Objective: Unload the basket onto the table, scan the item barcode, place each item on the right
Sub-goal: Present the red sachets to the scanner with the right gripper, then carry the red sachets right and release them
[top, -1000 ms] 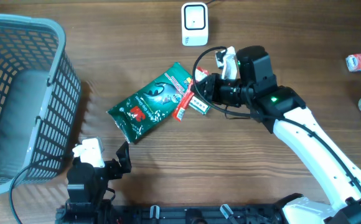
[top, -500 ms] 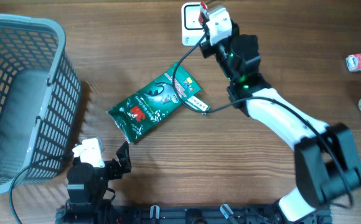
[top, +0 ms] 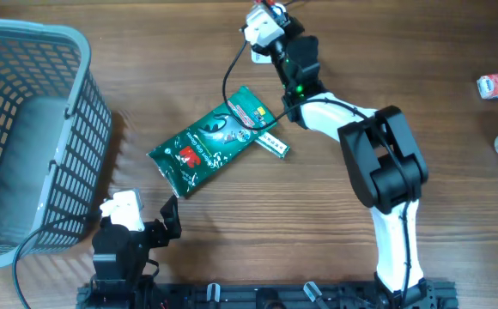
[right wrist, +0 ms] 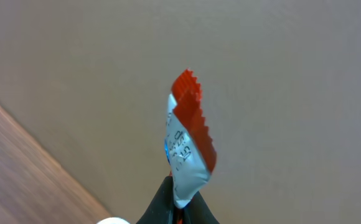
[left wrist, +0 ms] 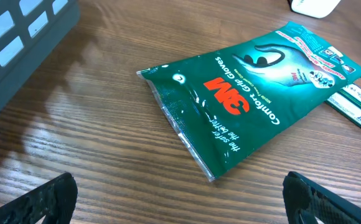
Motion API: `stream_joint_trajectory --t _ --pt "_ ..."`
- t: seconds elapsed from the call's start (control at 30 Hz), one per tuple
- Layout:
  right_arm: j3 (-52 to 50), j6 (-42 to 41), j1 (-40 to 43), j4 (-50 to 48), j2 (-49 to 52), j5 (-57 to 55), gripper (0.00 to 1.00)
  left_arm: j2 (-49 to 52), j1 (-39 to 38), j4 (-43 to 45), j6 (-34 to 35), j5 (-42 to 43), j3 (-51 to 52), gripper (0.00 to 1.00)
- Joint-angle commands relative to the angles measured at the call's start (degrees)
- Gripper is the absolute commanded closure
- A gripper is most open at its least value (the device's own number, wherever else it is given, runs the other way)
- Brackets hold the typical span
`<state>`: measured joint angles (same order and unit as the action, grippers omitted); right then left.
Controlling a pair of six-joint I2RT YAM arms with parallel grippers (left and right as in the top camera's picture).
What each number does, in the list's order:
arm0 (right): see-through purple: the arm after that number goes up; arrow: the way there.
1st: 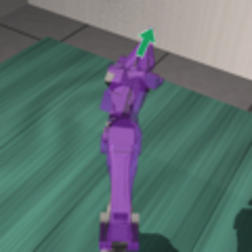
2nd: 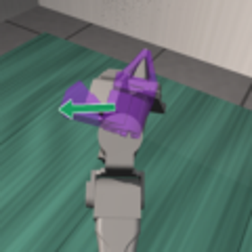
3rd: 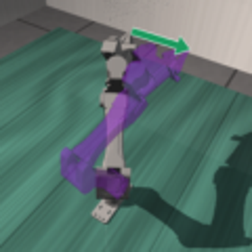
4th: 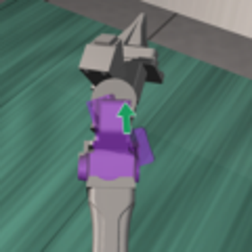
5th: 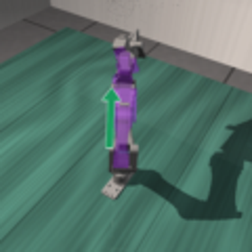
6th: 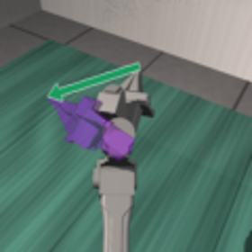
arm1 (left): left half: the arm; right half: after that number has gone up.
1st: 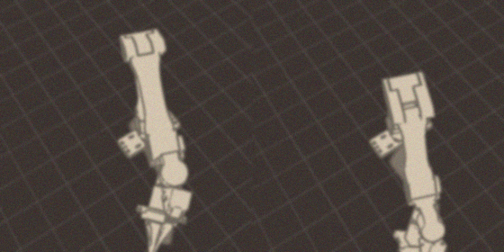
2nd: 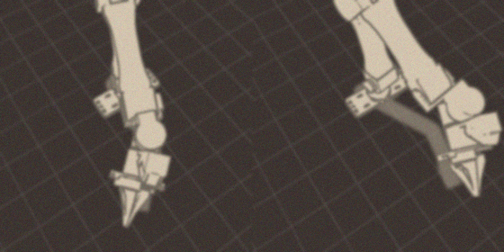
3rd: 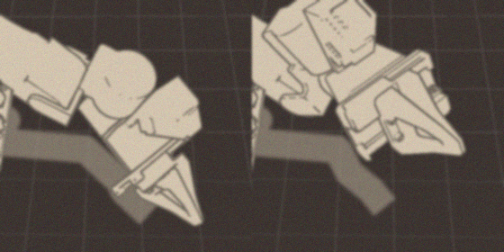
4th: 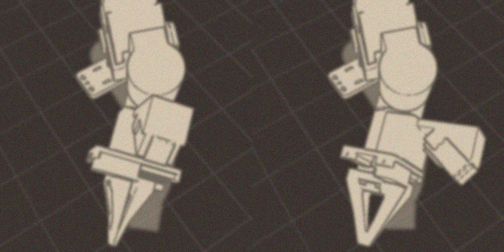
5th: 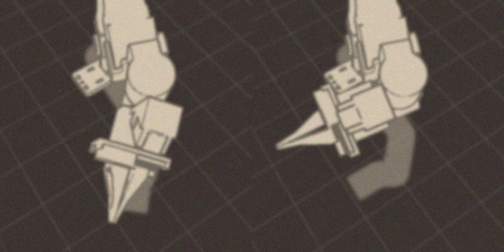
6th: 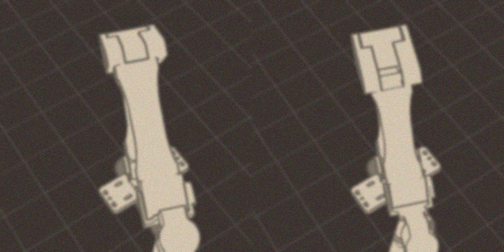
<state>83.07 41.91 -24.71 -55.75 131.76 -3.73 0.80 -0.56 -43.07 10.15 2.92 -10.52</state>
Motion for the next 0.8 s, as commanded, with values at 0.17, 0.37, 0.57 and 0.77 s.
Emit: stream_joint_trajectory --t 0.17,0.37,0.57,0.77 --pt "2.1 3.9 -3.0 4.9 5.2 -1.7 0.95 -0.4 0.3 0.2 -0.7 0.3 0.1 0.00" --pt "2.1 -15.5 -3.1 10.6 -1.5 -8.3 0.96 -0.4 0.3 0.2 -0.7 0.3 0.1 0.00" --pt "2.1 -16.3 -1.6 33.6 -16.8 -24.7 0.96 -0.4 0.3 0.2 -0.7 0.3 0.1 0.00" --pt "2.1 -37.9 9.9 71.7 -26.7 -42.7 0.96 -0.4 0.3 0.2 -0.7 0.3 0.1 0.00"
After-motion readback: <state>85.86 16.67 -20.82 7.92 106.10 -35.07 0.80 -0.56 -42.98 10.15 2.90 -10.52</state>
